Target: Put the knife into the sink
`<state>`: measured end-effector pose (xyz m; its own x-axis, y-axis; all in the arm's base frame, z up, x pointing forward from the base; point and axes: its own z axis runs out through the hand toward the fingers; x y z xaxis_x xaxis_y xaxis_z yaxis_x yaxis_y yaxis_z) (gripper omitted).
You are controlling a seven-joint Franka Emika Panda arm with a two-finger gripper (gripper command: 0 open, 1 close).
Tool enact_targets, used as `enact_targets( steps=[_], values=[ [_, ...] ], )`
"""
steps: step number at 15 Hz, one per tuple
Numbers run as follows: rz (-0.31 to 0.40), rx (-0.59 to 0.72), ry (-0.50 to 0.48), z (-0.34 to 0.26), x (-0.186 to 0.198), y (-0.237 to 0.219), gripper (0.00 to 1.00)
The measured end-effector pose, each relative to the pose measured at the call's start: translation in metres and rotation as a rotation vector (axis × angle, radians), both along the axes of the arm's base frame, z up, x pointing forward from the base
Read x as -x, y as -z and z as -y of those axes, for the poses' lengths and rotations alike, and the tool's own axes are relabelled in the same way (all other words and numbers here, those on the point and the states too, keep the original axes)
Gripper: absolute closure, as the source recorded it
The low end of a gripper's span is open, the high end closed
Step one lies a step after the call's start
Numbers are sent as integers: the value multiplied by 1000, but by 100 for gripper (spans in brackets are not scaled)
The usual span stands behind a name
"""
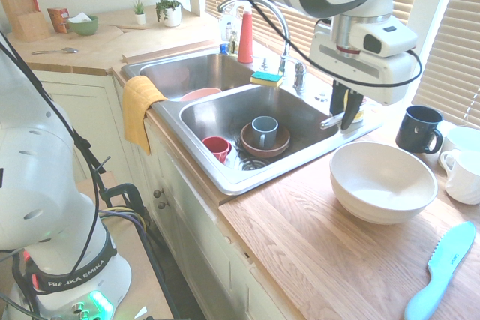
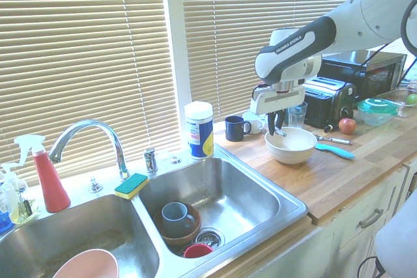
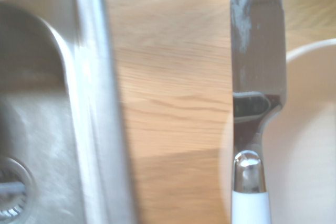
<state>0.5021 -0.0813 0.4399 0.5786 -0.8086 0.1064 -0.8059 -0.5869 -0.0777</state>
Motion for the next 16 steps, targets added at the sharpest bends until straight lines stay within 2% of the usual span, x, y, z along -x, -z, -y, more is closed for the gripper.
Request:
enact_targets(
  steps=[3, 7, 9, 16],
  values=[
    [36, 1, 1, -91, 9, 28, 100],
    [48, 11, -23, -164, 25, 60, 100],
    [60, 14, -32, -189, 26, 81, 100],
    [35, 2, -40, -234, 28, 198, 100]
  ],
)
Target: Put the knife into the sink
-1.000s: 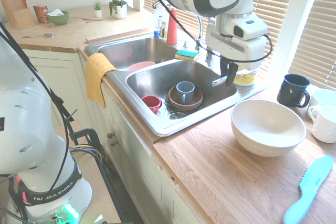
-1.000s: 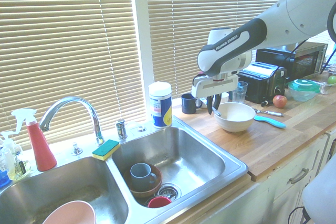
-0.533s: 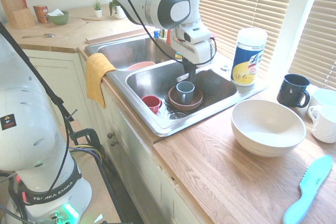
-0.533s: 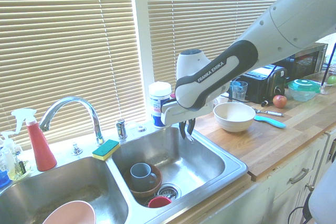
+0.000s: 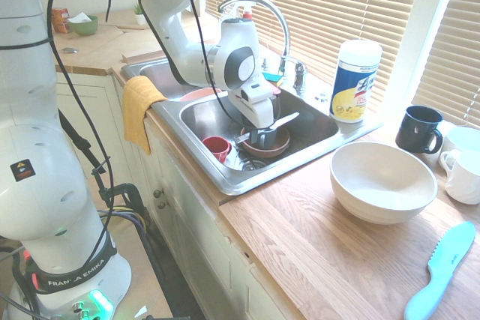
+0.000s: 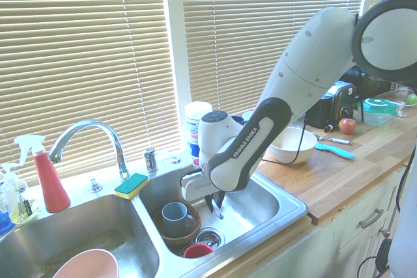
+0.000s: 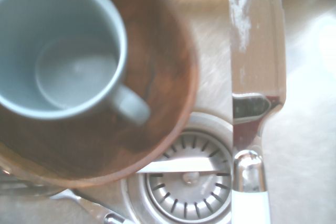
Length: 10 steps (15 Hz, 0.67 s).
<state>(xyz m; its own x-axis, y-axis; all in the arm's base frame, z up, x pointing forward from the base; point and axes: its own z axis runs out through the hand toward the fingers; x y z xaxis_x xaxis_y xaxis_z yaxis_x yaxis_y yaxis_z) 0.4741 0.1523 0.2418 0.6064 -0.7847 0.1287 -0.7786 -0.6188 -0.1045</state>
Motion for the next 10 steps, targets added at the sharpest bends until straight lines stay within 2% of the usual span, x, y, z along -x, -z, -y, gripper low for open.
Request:
enact_targets(
  steps=[7, 10],
  values=[
    [-28, -1, 0, 11, -27, 80, 100],
    [-36, -1, 21, 16, -35, 98, 100]
  ],
)
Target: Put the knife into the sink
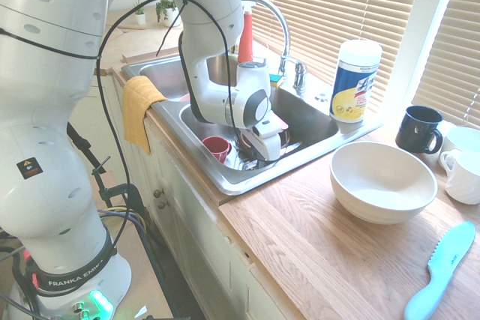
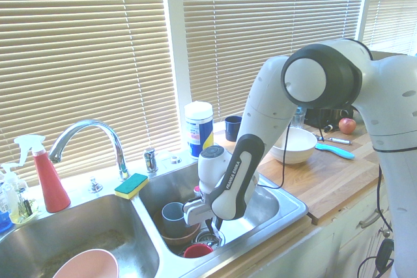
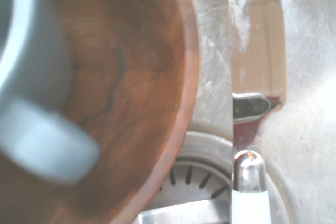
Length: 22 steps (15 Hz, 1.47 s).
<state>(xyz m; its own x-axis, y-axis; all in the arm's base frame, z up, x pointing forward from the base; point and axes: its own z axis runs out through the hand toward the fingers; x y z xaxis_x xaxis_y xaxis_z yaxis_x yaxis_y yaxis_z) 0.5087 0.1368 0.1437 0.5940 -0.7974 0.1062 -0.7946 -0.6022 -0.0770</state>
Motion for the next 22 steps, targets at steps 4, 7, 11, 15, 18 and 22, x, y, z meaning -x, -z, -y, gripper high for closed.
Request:
enact_targets(
  steps=[4, 7, 11, 15, 18, 22],
  values=[
    [-16, -21, 6, -1, 0, 7, 0],
    [-13, -27, 3, 4, -3, 6, 0],
    [-7, -15, -4, 4, -3, 6, 0],
    [7, -16, -16, 1, -3, -4, 0],
    [21, -8, -40, -6, -4, -60, 0],
    [-42, 2, -81, -5, 9, -161, 0]
  ],
)
